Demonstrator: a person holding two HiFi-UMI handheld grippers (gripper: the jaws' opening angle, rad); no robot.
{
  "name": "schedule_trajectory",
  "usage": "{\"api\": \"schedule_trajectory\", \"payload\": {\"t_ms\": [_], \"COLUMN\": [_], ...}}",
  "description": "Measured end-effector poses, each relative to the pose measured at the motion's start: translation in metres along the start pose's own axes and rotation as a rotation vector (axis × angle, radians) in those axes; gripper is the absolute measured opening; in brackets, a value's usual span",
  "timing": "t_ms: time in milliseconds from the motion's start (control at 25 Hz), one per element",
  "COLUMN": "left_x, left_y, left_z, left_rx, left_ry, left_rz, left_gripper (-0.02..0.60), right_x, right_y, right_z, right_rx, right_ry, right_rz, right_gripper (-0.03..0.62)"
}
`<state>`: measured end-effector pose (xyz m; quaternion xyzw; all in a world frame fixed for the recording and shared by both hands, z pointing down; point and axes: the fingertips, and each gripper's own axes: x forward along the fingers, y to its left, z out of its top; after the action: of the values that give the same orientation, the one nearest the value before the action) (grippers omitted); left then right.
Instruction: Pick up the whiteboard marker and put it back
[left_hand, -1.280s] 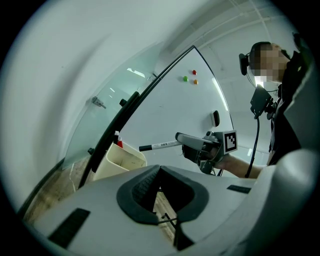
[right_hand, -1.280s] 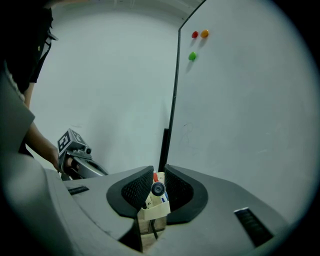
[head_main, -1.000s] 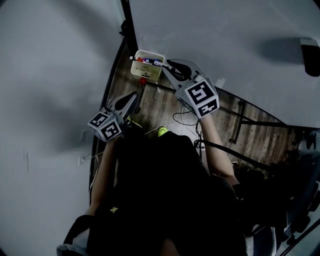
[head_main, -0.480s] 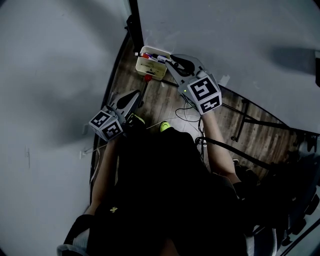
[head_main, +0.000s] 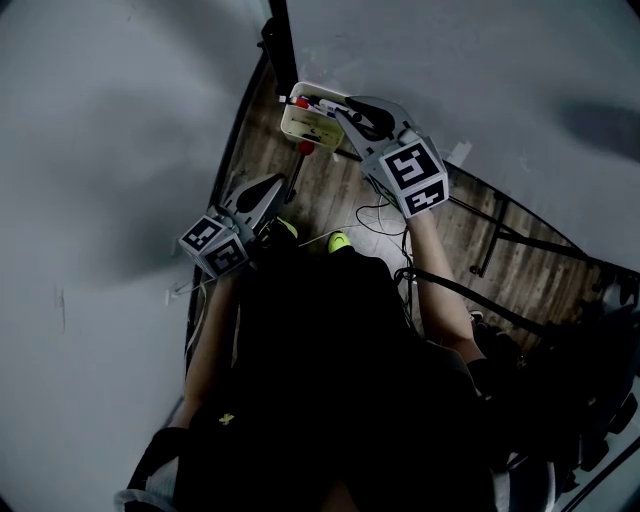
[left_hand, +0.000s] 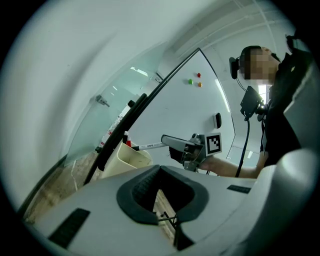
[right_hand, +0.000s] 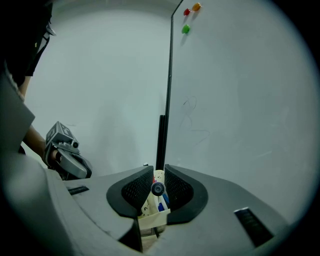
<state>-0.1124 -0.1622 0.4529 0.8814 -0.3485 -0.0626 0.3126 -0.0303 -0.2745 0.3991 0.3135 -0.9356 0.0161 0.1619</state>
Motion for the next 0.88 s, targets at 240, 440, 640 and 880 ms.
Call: {"api": "schedule_trajectory", "payload": {"t_ms": [240, 440, 640, 880], "left_x": [0.002, 0.003, 0.003, 0.008], "left_y": [0.001, -0.001, -0.003, -0.002], "left_z": [0.001, 0.001, 0.003, 0.002], "left_rx": [0.003, -0.001, 0.002, 0.002], "left_ry": [0.002, 0.003, 0.009, 0.024], "left_rz": [-0.001, -0.001, -0.003, -0.007], "left_gripper": [0.014, 0.014, 0.014, 0.014], "right_x": [0.007, 0.005, 0.000, 0.002], "right_y": [-0.002, -0.005, -0.008, -0.010], "right_z": [-0.004, -0.005, -0.016, -0.032], "right_rx": [0.011, 0.012, 0.025, 0.044], "right_ry": [-0.017, -0.040, -0.028, -0.012], "right_rz": [-0.005, -0.013, -0.025, -0.032], "right_gripper": [0.075, 0.075, 0.075, 0.077]}}
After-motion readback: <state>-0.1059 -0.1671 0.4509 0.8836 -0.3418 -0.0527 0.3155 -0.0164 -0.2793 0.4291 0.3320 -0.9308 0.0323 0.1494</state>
